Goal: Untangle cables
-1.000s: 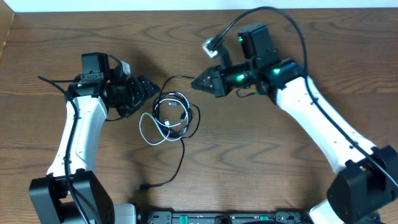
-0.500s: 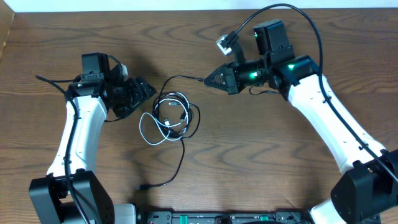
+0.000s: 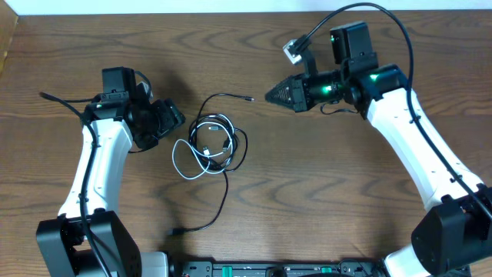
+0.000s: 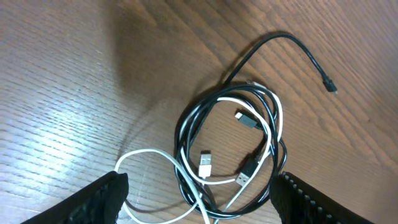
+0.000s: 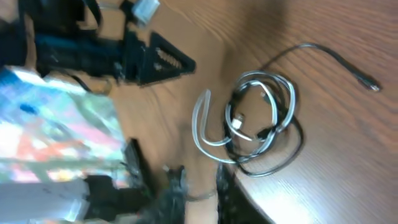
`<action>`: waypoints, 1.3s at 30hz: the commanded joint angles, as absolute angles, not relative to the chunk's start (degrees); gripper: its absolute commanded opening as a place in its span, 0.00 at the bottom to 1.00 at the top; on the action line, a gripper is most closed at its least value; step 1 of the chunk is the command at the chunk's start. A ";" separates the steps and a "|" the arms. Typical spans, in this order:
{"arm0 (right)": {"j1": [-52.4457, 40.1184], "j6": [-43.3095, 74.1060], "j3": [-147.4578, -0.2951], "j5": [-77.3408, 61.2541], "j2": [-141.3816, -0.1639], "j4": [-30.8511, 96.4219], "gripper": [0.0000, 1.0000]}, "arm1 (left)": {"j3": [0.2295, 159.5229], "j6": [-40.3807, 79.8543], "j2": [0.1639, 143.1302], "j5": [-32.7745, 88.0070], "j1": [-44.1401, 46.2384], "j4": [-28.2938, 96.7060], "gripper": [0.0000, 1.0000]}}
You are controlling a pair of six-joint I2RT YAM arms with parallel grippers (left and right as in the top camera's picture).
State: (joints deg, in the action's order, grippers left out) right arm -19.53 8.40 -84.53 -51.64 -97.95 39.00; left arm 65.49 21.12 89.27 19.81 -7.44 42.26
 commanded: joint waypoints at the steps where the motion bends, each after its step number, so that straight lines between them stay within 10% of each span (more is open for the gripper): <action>1: -21.63 7.64 -84.62 -44.12 -96.73 40.38 0.28 | 64.93 21.17 89.95 15.62 -7.68 42.61 0.78; 12: -31.97 9.80 -84.62 -33.10 -103.96 35.57 0.35 | 63.86 25.80 90.04 6.70 -7.70 41.91 0.68; 20: -34.89 12.14 -91.55 -35.81 -115.20 32.21 0.21 | 63.86 28.42 90.59 6.76 -7.70 38.15 0.19; 39: -37.19 -2.87 -105.91 -28.60 -133.40 31.57 0.30 | 63.86 27.68 100.64 11.25 -7.68 35.03 0.23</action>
